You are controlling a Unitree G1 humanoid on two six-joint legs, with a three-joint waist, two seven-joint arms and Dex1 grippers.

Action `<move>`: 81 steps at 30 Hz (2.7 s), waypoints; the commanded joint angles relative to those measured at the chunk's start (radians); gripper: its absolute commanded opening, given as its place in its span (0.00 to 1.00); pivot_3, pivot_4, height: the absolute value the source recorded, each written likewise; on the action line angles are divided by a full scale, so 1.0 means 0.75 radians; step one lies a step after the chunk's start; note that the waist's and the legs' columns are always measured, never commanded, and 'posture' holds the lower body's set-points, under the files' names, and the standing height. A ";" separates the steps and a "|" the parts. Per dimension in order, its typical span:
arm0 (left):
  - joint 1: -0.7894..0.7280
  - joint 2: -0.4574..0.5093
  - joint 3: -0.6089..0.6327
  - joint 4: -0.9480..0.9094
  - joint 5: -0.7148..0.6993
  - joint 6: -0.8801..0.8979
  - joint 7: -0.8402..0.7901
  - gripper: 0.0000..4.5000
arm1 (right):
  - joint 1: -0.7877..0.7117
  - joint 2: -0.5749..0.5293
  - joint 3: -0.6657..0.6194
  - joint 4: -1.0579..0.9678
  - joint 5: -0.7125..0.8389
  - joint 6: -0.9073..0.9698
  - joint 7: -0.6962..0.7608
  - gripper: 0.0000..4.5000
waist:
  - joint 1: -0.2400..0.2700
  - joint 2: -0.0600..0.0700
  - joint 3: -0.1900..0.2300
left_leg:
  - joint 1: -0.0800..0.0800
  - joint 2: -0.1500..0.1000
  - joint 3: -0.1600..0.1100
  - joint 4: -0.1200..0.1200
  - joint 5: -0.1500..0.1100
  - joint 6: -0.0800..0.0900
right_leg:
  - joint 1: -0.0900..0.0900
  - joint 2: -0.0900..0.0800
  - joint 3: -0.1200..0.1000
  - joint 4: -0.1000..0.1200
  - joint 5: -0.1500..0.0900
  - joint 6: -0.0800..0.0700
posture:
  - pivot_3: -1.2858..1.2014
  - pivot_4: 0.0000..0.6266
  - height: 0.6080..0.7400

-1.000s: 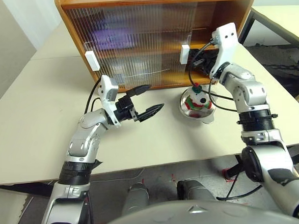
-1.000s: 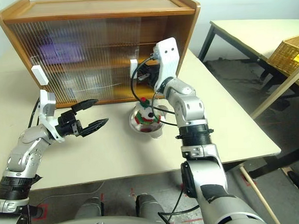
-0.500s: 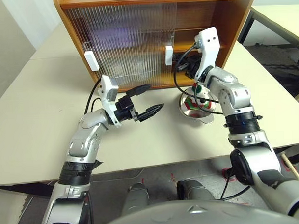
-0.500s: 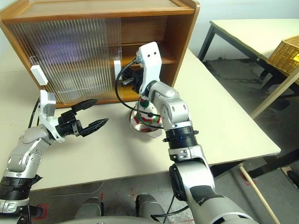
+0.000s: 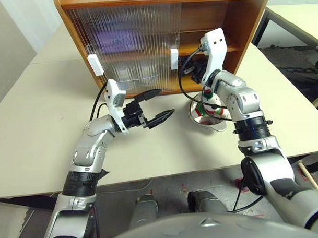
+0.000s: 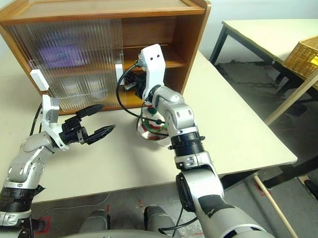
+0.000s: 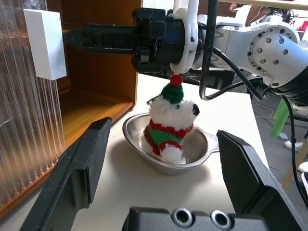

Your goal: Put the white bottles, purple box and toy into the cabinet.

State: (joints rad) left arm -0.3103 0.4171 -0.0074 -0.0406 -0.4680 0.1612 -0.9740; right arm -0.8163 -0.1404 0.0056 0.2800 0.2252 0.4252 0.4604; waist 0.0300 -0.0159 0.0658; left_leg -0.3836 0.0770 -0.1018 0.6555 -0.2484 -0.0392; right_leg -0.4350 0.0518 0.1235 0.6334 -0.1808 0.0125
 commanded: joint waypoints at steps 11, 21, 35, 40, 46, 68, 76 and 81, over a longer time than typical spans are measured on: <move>-0.031 -0.008 -0.031 0.023 0.009 -0.002 -0.022 1.00 | 0.142 -0.264 -0.188 -0.323 0.081 0.100 -0.010 0.01 | 0.000 0.000 0.000 | -0.002 0.000 0.001 0.003 0.000 0.000 | 0.000 0.001 0.000 0.000 0.000 0.000 | 0.54 0.11 1.00; -0.043 0.004 -0.026 0.046 0.008 0.002 -0.049 1.00 | 0.453 -0.400 -0.284 -0.729 0.329 0.117 0.188 0.29 | -0.013 0.000 0.000 | 0.003 -0.002 0.005 0.007 0.001 0.002 | 0.009 0.004 -0.001 -0.001 0.001 0.003 | 0.53 0.11 1.00; -0.036 0.018 -0.018 0.053 0.007 0.002 -0.064 1.00 | 0.800 -0.553 -0.186 -0.824 0.336 -0.029 0.433 0.99 | -0.028 0.000 0.000 | 0.004 -0.002 0.005 0.008 0.001 0.002 | 0.013 0.004 -0.001 -0.003 0.000 0.005 | 0.53 0.11 1.00; -0.035 0.016 -0.017 0.052 0.008 -0.001 -0.063 1.00 | 0.766 -0.531 -0.136 -0.767 0.290 -0.087 0.420 0.99 | -0.027 0.000 0.000 | 0.004 -0.002 0.004 0.008 0.001 0.002 | 0.013 0.003 -0.001 -0.004 0.000 0.005 | 0.53 0.11 1.00; -0.030 0.014 -0.014 0.042 0.008 -0.002 -0.054 1.00 | 0.734 -0.493 -0.077 -0.684 0.237 -0.155 0.419 0.99 | -0.024 0.000 0.000 | 0.004 -0.002 0.003 0.007 0.001 0.002 | 0.012 0.003 -0.001 -0.004 -0.001 0.005 | 0.54 0.11 1.00; -0.016 0.021 -0.006 0.005 0.001 0.007 -0.025 1.00 | 0.687 -0.398 0.010 -0.409 0.146 -0.329 0.435 0.99 | -0.006 0.000 0.000 | 0.003 -0.002 0.000 0.006 0.000 0.000 | 0.012 0.003 0.000 -0.005 -0.001 0.005 | 0.55 0.12 1.00; -0.026 0.024 -0.006 0.002 -0.002 0.011 -0.022 1.00 | 0.682 -0.398 0.005 -0.390 0.146 -0.339 0.433 0.85 | -0.005 0.000 0.000 | 0.003 -0.002 0.000 0.006 0.000 -0.001 | 0.012 0.003 0.000 -0.005 -0.001 0.005 | 0.55 0.12 1.00; -0.030 0.026 -0.006 0.004 -0.003 0.012 -0.022 1.00 | 0.677 -0.395 0.004 -0.383 0.145 -0.344 0.428 0.43 | -0.005 0.000 0.000 | 0.003 -0.002 -0.001 0.006 -0.001 -0.001 | 0.012 0.002 0.000 -0.005 -0.001 0.006 | 0.55 0.12 1.00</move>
State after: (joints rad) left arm -0.3297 0.4302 -0.0170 -0.0246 -0.4692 0.1633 -0.9912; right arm -0.3006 -0.4372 0.0076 -0.0236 0.3444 0.1732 0.7781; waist 0.0261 -0.0161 0.0657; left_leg -0.3810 0.0753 -0.1026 0.6599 -0.2492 -0.0404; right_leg -0.4259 0.0536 0.1236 0.6296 -0.1815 0.0167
